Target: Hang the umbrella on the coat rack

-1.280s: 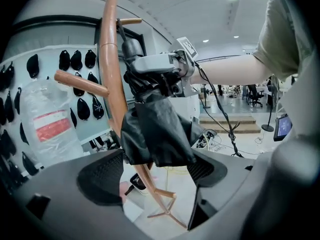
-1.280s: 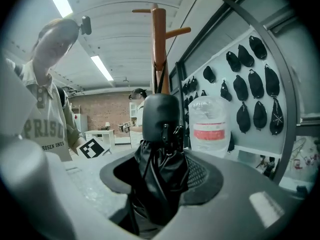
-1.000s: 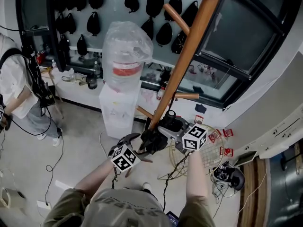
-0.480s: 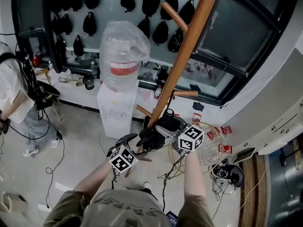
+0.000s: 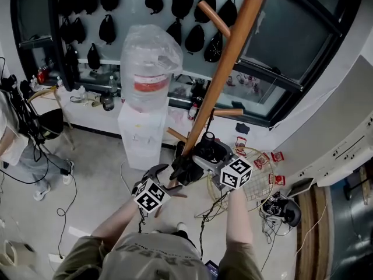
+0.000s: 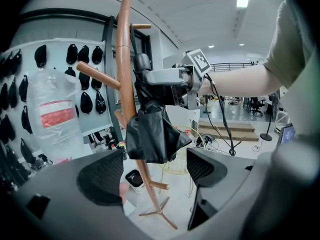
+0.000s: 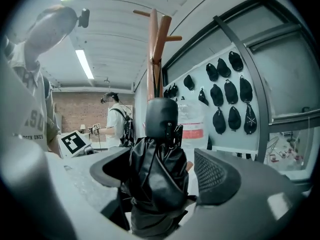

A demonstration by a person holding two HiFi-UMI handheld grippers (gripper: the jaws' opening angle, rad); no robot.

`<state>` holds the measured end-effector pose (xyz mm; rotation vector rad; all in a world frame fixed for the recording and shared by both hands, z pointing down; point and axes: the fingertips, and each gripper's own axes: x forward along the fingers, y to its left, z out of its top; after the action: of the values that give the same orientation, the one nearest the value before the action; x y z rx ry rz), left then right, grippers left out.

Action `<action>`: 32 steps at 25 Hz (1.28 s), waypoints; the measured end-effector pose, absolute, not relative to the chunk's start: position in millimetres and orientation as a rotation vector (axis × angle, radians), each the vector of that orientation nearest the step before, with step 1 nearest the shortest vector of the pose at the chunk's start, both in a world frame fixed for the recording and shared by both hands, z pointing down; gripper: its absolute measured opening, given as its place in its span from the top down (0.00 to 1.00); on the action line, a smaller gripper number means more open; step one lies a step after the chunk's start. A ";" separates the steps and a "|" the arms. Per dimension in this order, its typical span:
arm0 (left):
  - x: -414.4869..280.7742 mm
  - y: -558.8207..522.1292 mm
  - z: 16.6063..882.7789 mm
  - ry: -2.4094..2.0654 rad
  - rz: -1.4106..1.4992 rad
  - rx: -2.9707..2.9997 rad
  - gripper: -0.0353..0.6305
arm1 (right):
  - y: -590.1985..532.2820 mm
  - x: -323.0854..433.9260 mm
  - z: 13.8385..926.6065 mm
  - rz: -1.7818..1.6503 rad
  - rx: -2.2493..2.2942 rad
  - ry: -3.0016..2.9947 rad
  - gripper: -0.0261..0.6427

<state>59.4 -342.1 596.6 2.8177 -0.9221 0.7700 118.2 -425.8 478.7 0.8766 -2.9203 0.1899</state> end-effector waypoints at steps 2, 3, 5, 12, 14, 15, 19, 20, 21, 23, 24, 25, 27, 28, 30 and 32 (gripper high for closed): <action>57.1 -341.6 594.9 -0.936 0.749 2.813 0.38 | -420.7 122.1 476.1 0.181 0.927 -2.933 0.38; 56.0 -340.8 594.3 -0.941 0.740 2.811 0.38 | -417.9 124.8 473.8 0.171 0.967 -2.943 0.38; 53.4 -339.2 591.1 -0.955 0.713 2.807 0.38 | -412.1 133.1 465.7 0.142 1.088 -2.973 0.38; 36.0 -334.7 561.9 -1.061 0.557 2.786 0.38 | -367.5 183.3 436.6 -0.047 1.769 -2.894 0.38; 28.8 -332.8 549.0 -1.108 0.491 2.782 0.38 | -347.2 190.8 433.9 -0.085 1.918 -2.832 0.38; 25.6 -332.3 542.6 -1.134 0.456 2.784 0.38 | -337.0 192.9 433.2 -0.107 1.977 -2.797 0.38; 15.2 -328.1 516.6 -1.256 0.305 2.800 0.38 | -299.3 193.0 437.1 -0.190 2.131 -2.644 0.38; 13.1 -325.9 509.4 -1.292 0.276 2.797 0.38 | -291.4 190.6 438.7 -0.214 2.145 -2.611 0.38; 11.5 -323.4 502.5 -1.325 0.252 2.796 0.38 | -284.4 187.6 440.1 -0.235 2.153 -2.582 0.38; 9.2 -318.4 492.2 -1.373 0.217 2.801 0.38 | -273.5 181.2 442.5 -0.265 2.164 -2.537 0.39; 8.0 -316.1 489.0 -1.393 0.199 2.803 0.38 | -269.3 178.0 443.3 -0.277 2.165 -2.519 0.40; 6.6 -313.9 486.7 -1.412 0.183 2.804 0.38 | -265.3 174.9 443.8 -0.289 2.165 -2.504 0.41; 3.7 -309.7 485.1 -1.446 0.165 2.798 0.38 | -257.7 169.7 443.6 -0.318 2.170 -2.471 0.51; 2.5 -308.1 485.2 -1.460 0.164 2.792 0.38 | -254.4 167.5 443.0 -0.334 2.173 -2.456 0.59; 0.0 -305.6 484.1 -1.481 0.147 2.776 0.39 | -250.2 163.1 441.1 -0.367 2.173 -2.426 0.63; -3.6 -303.8 479.4 -1.511 0.100 2.760 0.50 | -248.1 160.3 439.3 -0.391 2.180 -2.396 0.72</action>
<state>-3.6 -303.8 479.4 2.7605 -1.5106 0.1003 160.3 -248.1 439.3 2.1802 -2.3957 -0.3912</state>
